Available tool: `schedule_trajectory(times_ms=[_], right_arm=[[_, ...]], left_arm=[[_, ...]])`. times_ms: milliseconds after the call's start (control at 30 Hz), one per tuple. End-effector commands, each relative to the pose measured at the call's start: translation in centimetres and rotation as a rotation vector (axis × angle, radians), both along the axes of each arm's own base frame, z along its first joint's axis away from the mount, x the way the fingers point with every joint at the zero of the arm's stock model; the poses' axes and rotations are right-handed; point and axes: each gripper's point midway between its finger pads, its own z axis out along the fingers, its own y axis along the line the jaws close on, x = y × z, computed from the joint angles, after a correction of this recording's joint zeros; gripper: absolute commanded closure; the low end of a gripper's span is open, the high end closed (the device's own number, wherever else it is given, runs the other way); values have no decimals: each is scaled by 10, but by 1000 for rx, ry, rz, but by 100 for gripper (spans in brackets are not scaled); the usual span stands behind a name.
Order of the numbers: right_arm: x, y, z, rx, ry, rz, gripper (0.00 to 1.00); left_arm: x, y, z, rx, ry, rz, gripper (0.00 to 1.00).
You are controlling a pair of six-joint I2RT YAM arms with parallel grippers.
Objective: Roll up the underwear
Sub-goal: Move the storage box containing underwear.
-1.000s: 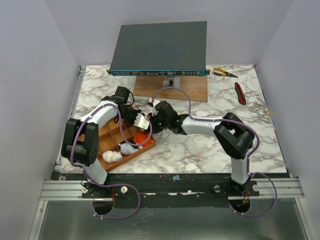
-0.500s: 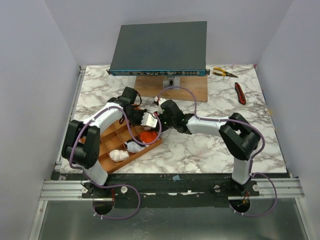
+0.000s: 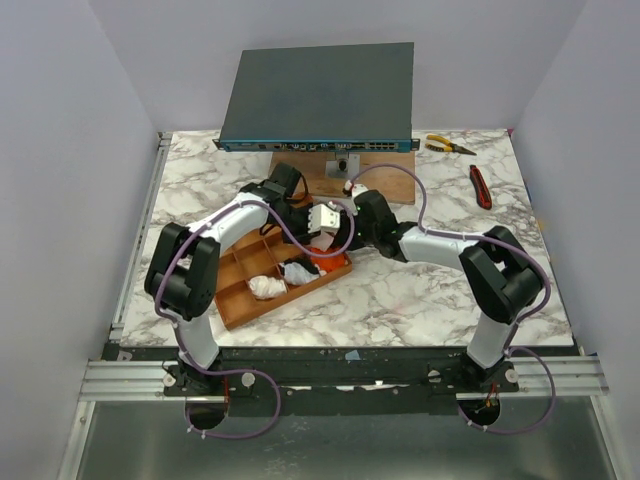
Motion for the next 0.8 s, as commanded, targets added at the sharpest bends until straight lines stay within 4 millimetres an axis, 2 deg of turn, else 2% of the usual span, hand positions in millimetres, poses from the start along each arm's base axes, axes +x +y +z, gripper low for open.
schedule_trajectory(times_ms=[0,100,233,500,600,767], right_arm=[[-20,-25,-34,-104,77,29,99],[-26,-24,-32,-108,73,74,99],[-34,-24,-28,-109,79,116,99],[-58,-33,-24,-139,113,208,99],[-57,-37,-23,-145,97,183,100],[-58,-32,-24,-109,121,171,99]], left_arm=[[13,-15,8,-25,21,81,100],[28,-17,12,-21,-2,119,100],[33,-17,11,-5,3,155,100],[18,-22,7,25,77,281,100],[15,-23,7,24,84,331,100],[11,-29,7,54,164,443,100]])
